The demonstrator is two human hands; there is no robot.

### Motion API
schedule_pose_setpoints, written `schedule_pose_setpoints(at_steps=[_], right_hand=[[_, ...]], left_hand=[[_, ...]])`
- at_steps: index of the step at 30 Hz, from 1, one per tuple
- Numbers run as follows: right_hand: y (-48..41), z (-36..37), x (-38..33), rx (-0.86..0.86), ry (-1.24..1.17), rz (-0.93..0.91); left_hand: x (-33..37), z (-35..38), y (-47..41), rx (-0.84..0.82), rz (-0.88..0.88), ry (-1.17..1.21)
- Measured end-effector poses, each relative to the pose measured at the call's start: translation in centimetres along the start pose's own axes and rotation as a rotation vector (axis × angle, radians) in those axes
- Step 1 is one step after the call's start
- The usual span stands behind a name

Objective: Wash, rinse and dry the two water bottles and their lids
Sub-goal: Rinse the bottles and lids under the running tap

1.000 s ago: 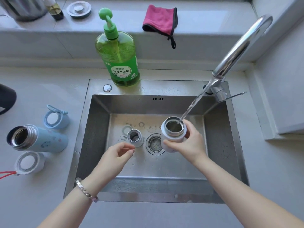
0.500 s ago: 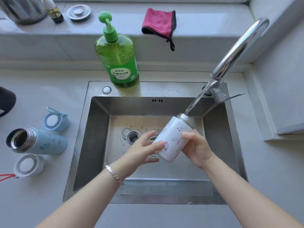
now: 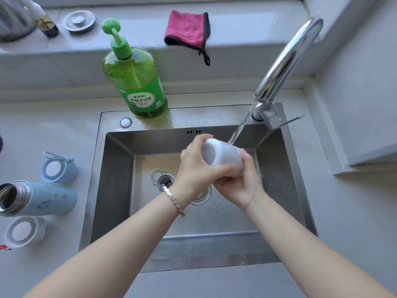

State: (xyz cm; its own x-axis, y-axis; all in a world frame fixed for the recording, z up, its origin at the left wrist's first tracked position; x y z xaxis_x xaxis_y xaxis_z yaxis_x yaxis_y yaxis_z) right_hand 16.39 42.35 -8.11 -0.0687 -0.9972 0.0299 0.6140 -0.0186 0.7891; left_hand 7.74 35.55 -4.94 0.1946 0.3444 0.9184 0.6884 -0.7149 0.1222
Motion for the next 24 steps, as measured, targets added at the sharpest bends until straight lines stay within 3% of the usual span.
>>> schedule_pose_setpoints(at_steps=[5, 10, 12, 17, 20, 24], right_hand=[[-1.3, 0.7, 0.8, -0.022, -0.001, 0.104], [-1.8, 1.8, 1.1, 0.106, 0.414, -0.004], [-2.1, 2.1, 1.5, 0.173, 0.670, -0.147], [-1.5, 1.5, 2.2, 0.298, 1.248, -0.795], [-0.7, -0.1, 1.7, 0.382, 1.341, -0.988], [1.3, -1.1, 1.1, 0.391, 1.337, -1.099]], left_hand=[[0.1, -2.1, 0.4, -0.064, 0.023, -0.036], [-2.3, -5.5, 2.7, -0.103, -0.077, -0.066], [-3.4, -6.3, 3.9, -0.138, -0.110, -0.060], [-5.7, -6.9, 6.2, -0.139, -0.214, -0.024], [-5.9, -6.4, 6.7, -0.133, -0.196, -0.010], [-5.4, -5.2, 7.0, -0.168, -0.161, 0.011]])
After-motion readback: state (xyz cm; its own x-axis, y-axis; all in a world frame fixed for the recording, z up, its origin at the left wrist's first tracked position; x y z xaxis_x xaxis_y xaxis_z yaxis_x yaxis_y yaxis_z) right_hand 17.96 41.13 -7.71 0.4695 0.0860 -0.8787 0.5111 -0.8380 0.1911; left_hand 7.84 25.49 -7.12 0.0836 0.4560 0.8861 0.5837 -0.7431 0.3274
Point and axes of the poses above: each hand's wrist, its own y-axis away from the middle knuckle, its own z-axis out of the palm, x = y × z, the point moved 2 cm from there along -y, towards the middle knuckle, and after that the axes turned 10 degrees about z, right-handed, at the moved point
